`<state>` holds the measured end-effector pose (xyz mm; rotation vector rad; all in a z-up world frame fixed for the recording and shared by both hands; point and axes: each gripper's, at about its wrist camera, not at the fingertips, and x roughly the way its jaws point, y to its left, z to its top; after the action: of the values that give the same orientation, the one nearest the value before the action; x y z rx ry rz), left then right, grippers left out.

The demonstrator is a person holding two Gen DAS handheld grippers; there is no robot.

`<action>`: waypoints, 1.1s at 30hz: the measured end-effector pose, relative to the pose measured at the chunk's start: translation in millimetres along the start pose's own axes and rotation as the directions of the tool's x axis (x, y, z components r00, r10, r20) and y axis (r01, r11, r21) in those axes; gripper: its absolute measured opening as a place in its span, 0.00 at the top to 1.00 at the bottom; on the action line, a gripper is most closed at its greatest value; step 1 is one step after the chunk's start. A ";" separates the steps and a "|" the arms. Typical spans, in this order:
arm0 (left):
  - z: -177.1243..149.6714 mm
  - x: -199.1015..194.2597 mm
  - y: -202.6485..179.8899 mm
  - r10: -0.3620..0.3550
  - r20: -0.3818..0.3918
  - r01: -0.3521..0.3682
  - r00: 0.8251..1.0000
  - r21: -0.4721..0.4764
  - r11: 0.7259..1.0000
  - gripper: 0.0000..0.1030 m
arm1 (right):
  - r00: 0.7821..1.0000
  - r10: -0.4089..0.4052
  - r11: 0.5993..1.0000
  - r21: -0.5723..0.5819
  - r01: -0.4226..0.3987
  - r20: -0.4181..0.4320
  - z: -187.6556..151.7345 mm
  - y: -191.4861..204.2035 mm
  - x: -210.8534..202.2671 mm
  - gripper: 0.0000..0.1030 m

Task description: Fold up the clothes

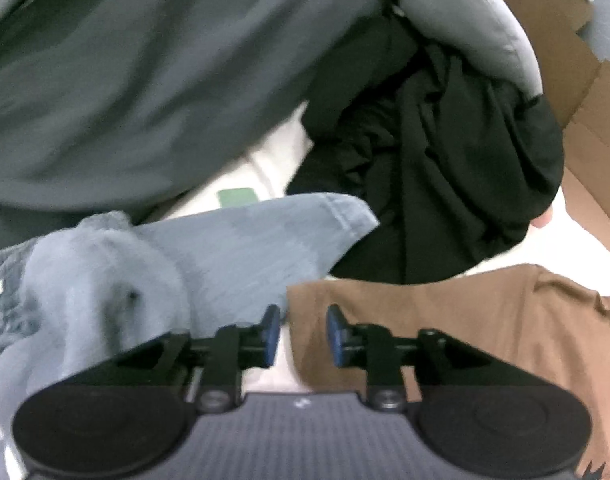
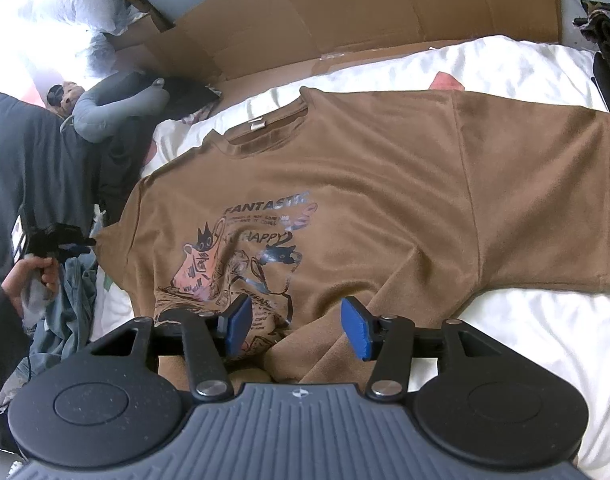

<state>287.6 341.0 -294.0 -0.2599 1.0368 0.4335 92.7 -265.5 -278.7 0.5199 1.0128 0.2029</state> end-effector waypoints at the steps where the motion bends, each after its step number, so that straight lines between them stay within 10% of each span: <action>1: -3.3 -5.6 4.3 -0.009 0.004 0.009 1.000 -0.012 1.000 0.71 | 1.000 0.000 1.000 0.001 0.000 -0.001 -0.4 -0.2 -0.1 0.45; 26: -70.7 -0.3 -12.0 -0.271 -0.088 0.252 0.958 -0.183 0.950 0.71 | 1.000 0.000 1.000 0.003 0.000 -0.011 -4.3 -4.6 3.3 0.45; 33: -53.5 -2.2 -12.1 -0.291 -0.039 0.278 0.956 -0.198 0.940 0.93 | 1.000 -0.004 1.000 -0.001 0.004 -0.007 -5.3 -4.7 1.0 0.45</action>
<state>251.0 308.0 -318.1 -0.5924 1.0062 0.2614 88.4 -267.5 -284.1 0.5167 1.0204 0.2018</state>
